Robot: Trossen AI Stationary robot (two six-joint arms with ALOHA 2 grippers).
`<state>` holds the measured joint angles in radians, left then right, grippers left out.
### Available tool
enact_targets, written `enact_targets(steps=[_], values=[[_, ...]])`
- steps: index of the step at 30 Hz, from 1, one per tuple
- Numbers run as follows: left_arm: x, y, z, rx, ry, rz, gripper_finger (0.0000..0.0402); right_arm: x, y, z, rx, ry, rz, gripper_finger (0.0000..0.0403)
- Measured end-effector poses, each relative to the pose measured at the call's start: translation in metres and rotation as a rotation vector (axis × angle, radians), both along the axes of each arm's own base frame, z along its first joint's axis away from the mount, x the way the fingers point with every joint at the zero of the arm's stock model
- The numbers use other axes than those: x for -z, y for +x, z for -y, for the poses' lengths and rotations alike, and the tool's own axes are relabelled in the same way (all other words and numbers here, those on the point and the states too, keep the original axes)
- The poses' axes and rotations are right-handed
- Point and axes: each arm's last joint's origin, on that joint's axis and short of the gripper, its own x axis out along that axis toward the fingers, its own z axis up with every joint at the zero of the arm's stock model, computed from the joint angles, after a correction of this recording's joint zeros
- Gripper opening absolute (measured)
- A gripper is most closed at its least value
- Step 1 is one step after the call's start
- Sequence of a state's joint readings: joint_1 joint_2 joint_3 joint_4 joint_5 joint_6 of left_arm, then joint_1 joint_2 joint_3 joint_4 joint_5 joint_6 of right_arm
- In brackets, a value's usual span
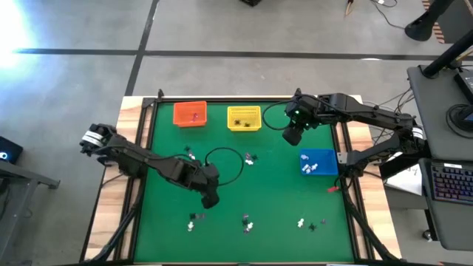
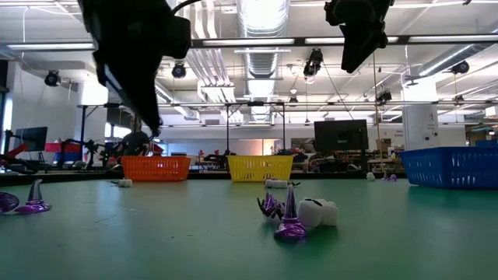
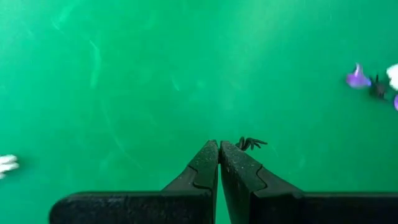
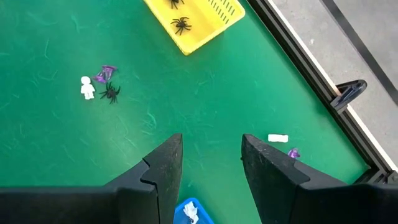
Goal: Sort Halloween decoration
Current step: Put the black spider toy into the yellow basket
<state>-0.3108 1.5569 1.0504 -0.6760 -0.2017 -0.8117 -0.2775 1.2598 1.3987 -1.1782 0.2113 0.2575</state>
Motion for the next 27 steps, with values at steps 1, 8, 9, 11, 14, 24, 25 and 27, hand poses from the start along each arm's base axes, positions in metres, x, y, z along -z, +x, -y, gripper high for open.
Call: enact_targets(steps=[1, 8, 9, 11, 14, 24, 25, 27], values=[[-0.002, 0.000, -0.004, -0.007, 0.002, 0.007, 0.0000, 0.000, 0.000, 0.000, -0.001, 0.000, 0.000, 0.0157], [-0.013, 0.004, -0.038, -0.082, 0.067, 0.051, 0.0000, 0.000, 0.000, 0.000, -0.017, -0.007, -0.006, 0.0157], [-0.014, 0.005, -0.044, -0.091, 0.080, 0.054, 0.0000, 0.000, 0.000, 0.000, -0.021, -0.008, -0.008, 0.0157], [-0.015, 0.007, -0.055, -0.102, 0.097, 0.070, 0.0000, 0.000, 0.000, 0.000, -0.021, -0.008, -0.008, 0.0157], [-0.017, 0.013, -0.075, -0.122, 0.119, 0.105, 0.0000, 0.000, 0.000, 0.000, -0.021, -0.009, -0.007, 0.0157], [-0.025, 0.023, -0.148, -0.220, 0.163, 0.250, 0.0000, 0.000, 0.000, 0.000, -0.021, -0.008, -0.006, 0.0157], [-0.025, 0.023, -0.155, -0.230, 0.157, 0.258, 0.0000, 0.000, 0.000, 0.000, -0.020, -0.008, -0.006, 0.0157], [-0.027, 0.022, -0.166, -0.234, 0.148, 0.282, 0.0000, 0.000, 0.000, 0.000, -0.020, -0.008, -0.006, 0.0157]])
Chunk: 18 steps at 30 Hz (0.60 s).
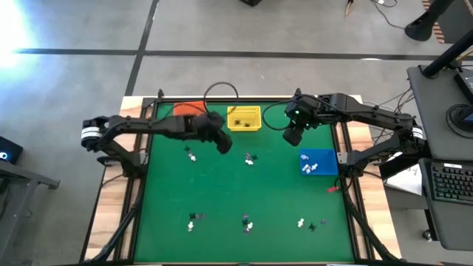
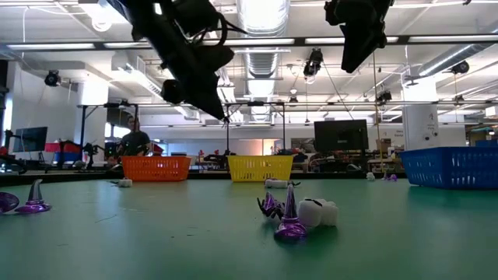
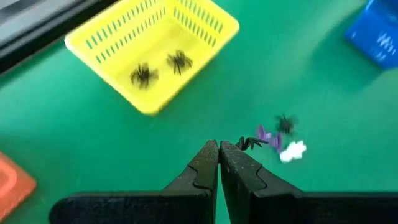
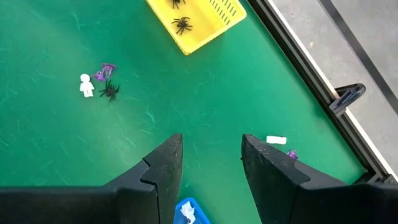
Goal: Sort Halloween decoration
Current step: Put the black spider toy into the yellow basket
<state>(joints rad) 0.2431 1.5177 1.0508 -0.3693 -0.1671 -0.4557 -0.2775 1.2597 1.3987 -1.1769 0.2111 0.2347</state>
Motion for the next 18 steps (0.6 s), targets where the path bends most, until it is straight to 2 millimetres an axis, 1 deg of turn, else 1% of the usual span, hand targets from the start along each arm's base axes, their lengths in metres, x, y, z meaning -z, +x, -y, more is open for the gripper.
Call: enact_targets(steps=[9, 14, 18], values=[[-0.009, -0.003, -0.038, 0.007, 0.026, 0.117, 0.0000, 0.000, 0.001, 0.000, 0.001, -0.002, 0.007, 0.0157], [-0.011, -0.010, -0.058, -0.021, 0.038, 0.137, 0.0000, 0.000, 0.001, 0.000, 0.056, 0.020, 0.027, 0.0157], [-0.011, -0.015, -0.069, -0.024, 0.054, 0.135, 0.0000, 0.000, 0.001, 0.000, 0.092, 0.036, 0.041, 0.0157]])
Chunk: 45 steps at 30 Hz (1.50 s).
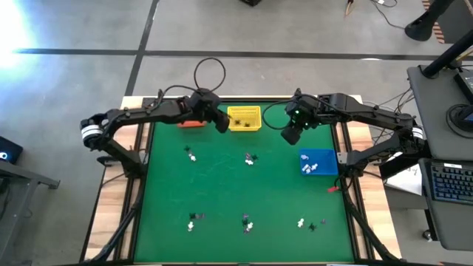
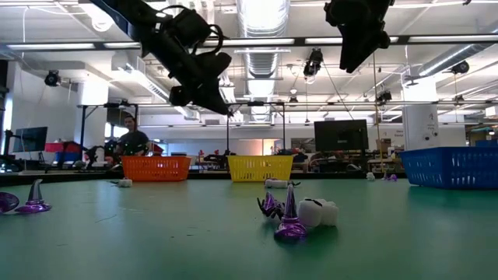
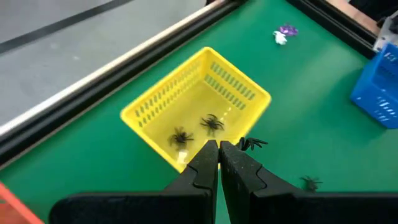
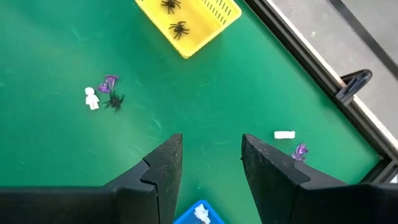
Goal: Sort Halloween decoration
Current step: Put the black spider toy into the yellow basket
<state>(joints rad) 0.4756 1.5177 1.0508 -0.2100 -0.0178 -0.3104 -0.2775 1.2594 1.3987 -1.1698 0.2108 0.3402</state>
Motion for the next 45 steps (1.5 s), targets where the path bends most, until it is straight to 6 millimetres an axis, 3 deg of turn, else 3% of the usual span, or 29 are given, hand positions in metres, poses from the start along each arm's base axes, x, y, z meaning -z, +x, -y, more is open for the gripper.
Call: enact_targets(steps=[7, 15, 24, 29, 37, 45], values=[[0.017, 0.003, -0.015, -0.012, -0.014, -0.043, 0.0000, 0.000, 0.000, 0.000, 0.090, 0.037, 0.032, 0.0157], [0.035, 0.023, -0.028, 0.061, -0.018, -0.012, 0.0000, 0.000, 0.000, 0.000, 0.192, 0.079, 0.070, 0.0157], [0.047, 0.047, -0.044, 0.104, -0.035, -0.142, 0.0000, 0.000, 0.000, 0.000, 0.259, 0.107, 0.094, 0.0157], [0.047, 0.052, -0.051, 0.192, -0.015, -0.276, 0.0000, 0.000, 0.000, 0.000, 0.277, 0.115, 0.098, 0.0157], [0.039, 0.054, -0.054, 0.222, 0.021, -0.281, 0.0003, 0.003, 0.000, 0.000, 0.300, 0.125, 0.095, 0.0157], [0.037, 0.054, -0.055, 0.247, 0.040, -0.298, 0.0052, 0.006, 0.000, 0.000, 0.300, 0.127, 0.084, 0.0157]])
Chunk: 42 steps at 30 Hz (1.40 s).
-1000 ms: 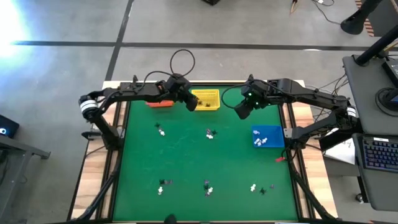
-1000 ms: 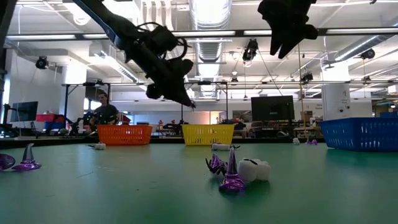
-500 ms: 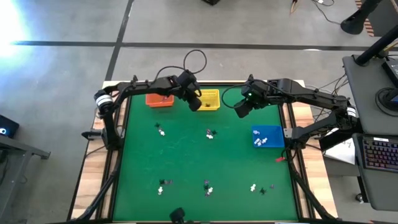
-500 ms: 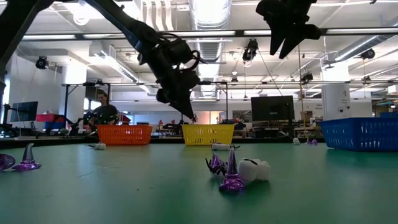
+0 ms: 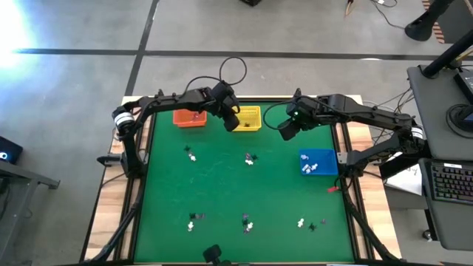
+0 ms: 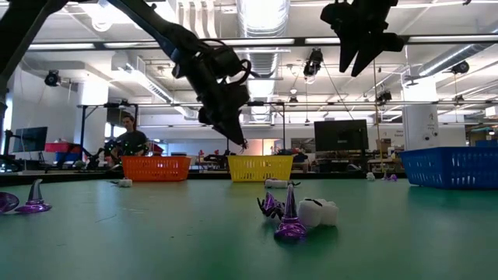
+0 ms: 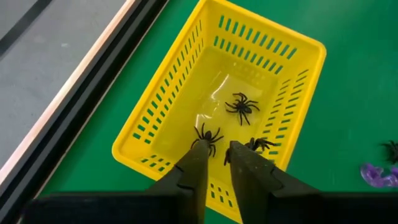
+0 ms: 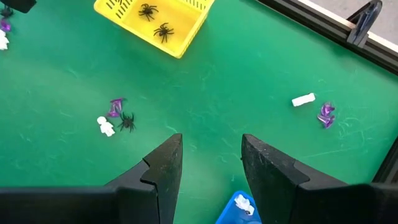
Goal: Sort Halloween decoration
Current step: Put the black spider toy into the yellow basket
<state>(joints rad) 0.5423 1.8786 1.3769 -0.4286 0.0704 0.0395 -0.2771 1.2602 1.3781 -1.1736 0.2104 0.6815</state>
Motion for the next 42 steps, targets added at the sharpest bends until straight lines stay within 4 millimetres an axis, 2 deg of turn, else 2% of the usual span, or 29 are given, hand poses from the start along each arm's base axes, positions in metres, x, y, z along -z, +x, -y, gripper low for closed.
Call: enact_targets(steps=[10, 17, 22, 25, 29, 33, 38, 42], values=[[-0.007, 0.002, -0.002, 0.002, 0.013, 0.015, 0.0109, 0.000, 0.000, 0.000, 0.010, 0.004, 0.004, 0.0157], [-0.001, -0.003, 0.003, -0.006, -0.023, -0.061, 0.0105, 0.000, 0.001, 0.000, 0.016, 0.006, 0.006, 0.0157], [-0.026, 0.006, -0.003, -0.140, 0.109, -0.063, 0.0092, 0.000, 0.001, 0.000, 0.049, 0.018, 0.019, 0.0157], [-0.029, 0.012, -0.010, -0.065, -0.017, 0.005, 0.0088, 0.000, 0.002, 0.000, 0.052, 0.018, 0.028, 0.0157], [-0.030, 0.020, -0.018, -0.092, -0.091, 0.065, 0.0088, -0.001, 0.004, -0.001, 0.040, 0.019, 0.054, 0.0157], [-0.021, 0.018, -0.013, -0.017, -0.103, -0.102, 0.0089, -0.001, 0.004, -0.003, 0.052, 0.027, 0.052, 0.0157], [-0.034, 0.025, -0.009, 0.016, -0.072, -0.058, 0.0109, 0.000, 0.004, -0.004, 0.048, 0.029, 0.050, 0.0157], [-0.033, 0.023, -0.011, -0.001, -0.083, -0.073, 0.0141, 0.000, 0.004, -0.005, 0.058, 0.033, 0.054, 0.0157]])
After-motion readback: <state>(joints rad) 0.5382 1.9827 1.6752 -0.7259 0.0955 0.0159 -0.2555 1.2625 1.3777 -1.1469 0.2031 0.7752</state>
